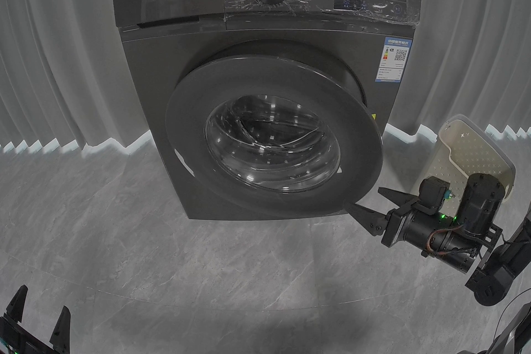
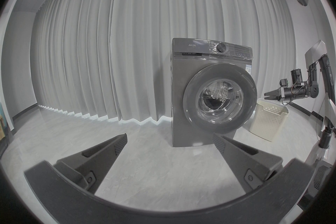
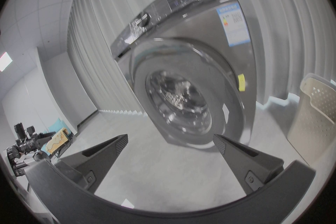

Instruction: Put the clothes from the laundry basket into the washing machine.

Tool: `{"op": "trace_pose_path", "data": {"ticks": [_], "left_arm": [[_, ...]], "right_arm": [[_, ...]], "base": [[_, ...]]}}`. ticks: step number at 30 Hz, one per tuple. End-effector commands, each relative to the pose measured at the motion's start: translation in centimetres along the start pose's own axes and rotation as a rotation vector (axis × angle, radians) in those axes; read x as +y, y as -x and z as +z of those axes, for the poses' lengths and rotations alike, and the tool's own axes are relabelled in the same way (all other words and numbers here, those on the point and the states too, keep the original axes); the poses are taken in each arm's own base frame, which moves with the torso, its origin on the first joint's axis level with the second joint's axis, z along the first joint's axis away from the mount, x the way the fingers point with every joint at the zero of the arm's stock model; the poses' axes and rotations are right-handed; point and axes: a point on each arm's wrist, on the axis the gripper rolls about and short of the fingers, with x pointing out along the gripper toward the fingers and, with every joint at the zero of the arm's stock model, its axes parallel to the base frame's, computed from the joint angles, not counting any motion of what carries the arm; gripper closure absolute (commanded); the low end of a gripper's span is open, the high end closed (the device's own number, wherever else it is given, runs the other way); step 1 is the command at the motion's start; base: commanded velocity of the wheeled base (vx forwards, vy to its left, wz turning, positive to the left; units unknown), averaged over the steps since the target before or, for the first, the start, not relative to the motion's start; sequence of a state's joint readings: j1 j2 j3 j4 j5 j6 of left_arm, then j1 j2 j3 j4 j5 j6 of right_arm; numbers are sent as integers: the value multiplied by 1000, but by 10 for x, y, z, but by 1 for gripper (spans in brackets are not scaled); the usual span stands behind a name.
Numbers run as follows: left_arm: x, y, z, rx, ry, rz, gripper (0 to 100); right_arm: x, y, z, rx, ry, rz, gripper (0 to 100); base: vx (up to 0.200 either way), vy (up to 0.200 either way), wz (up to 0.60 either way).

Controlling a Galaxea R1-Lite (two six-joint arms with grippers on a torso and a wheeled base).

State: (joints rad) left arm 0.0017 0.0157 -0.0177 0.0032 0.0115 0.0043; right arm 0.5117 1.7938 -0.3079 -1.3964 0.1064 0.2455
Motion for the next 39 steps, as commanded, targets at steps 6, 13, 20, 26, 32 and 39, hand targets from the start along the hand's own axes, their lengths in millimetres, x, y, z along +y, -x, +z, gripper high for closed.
{"op": "trace_pose_path", "data": {"ticks": [6, 13, 20, 26, 32, 39], "left_arm": [[0, 0, -5, 2, 0, -2, 0], [0, 0, -5, 0, 1, -1, 0], [0, 0, -5, 2, -2, 2, 0], [0, 0, -5, 0, 1, -1, 0], [0, 0, -5, 0, 0, -1, 0], [0, 0, -5, 0, 0, -1, 0]], "right_arm": [[-6, -22, -16, -44, -3, -27, 0], [-14, -58, -8, -112, 2, -28, 0], [-17, -56, 0, -145, 6, -36, 0], [6, -15, -9, -60, 8, 15, 0], [11, -1, -19, -9, 8, 26, 0], [11, -5, -13, -41, 8, 28, 0]], "base": [[200, 0, 0], [29, 0, 0], [0, 0, 0], [33, 0, 0], [200, 0, 0], [200, 0, 0]]}}
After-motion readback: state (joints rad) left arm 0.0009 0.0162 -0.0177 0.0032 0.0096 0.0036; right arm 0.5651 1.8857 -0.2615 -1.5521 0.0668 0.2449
